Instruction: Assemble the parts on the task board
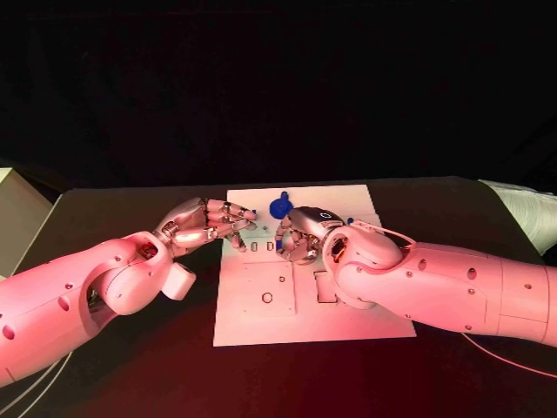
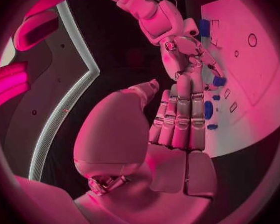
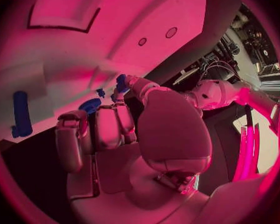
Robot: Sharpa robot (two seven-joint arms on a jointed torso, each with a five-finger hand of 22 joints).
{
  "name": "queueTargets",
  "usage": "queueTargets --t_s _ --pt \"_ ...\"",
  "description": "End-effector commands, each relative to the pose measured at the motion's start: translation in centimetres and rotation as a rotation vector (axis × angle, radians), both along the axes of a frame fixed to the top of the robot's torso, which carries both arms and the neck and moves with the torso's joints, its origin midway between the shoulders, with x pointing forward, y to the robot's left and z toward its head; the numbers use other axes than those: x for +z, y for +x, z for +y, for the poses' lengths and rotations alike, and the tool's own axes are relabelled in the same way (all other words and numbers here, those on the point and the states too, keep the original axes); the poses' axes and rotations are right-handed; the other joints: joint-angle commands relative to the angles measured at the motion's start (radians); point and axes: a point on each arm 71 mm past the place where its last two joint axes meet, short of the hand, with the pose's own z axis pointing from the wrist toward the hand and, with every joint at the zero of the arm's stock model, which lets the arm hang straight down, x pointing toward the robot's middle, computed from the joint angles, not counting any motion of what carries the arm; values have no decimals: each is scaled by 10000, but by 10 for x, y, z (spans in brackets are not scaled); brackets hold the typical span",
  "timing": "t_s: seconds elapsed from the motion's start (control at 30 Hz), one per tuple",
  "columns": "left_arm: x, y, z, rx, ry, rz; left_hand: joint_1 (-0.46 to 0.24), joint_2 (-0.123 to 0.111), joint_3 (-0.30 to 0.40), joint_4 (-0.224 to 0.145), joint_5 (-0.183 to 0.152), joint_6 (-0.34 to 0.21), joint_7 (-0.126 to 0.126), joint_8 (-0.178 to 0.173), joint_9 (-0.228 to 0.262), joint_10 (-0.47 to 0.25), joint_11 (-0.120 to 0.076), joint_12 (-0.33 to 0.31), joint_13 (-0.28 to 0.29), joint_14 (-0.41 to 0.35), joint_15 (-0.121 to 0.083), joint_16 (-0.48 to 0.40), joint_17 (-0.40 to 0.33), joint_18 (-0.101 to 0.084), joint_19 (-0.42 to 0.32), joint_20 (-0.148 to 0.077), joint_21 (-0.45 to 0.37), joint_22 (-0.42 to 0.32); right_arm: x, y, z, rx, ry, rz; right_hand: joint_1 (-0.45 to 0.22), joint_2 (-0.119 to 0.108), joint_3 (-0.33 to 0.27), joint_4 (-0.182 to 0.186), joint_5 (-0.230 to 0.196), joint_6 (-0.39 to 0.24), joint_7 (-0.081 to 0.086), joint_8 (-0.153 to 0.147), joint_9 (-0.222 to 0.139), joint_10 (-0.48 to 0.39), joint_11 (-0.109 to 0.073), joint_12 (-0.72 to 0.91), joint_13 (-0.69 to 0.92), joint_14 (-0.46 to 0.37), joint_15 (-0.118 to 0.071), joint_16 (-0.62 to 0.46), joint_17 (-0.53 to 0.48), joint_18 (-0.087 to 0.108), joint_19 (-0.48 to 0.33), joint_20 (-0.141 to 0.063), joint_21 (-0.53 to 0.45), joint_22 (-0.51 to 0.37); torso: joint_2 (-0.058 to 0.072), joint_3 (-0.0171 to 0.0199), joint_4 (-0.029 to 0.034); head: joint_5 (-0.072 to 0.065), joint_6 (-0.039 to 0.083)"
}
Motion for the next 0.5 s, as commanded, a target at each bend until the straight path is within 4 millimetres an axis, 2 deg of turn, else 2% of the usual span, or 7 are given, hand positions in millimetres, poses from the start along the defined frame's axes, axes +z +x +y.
queueTargets --t_s 0.03,0.27,0.5 --pt "1 0 -1 21 -200 29 -86 38 14 -21 -12 -69 -13 -51 8 -30 -4 -40 -8 66 -24 -63 8 46 -56 -20 51 11 -1 1 1 -140 -150 -238 -79 9 18 -24 60 -53 18 23 4 12 60 -28 -2 44 -3 -31 5 -68 1047 -37 44 2634 1 13 -10 65 -40" --pt "2 0 0 18 -210 45 -86 38 14 -21 -12 -69 -13 -51 8 -30 -4 -40 -8 66 -24 -63 8 46 -56 -20 51 11 -1 1 1 -163 -122 -504 -90 8 19 -23 64 -65 23 21 3 17 66 -25 3 43 3 -34 -2 -68 1047 -34 44 2634 -8 7 -13 86 -90" --pt "2 -1 0 9 -202 58 -86 38 14 -21 -12 -69 -13 -51 8 -30 -4 -40 -8 66 -24 -63 8 46 -56 -20 51 11 0 4 2 -149 -145 -730 -99 4 21 -25 69 -81 29 18 2 28 71 -17 14 45 8 -31 8 -68 1047 -30 44 2634 -12 20 -30 97 -111"
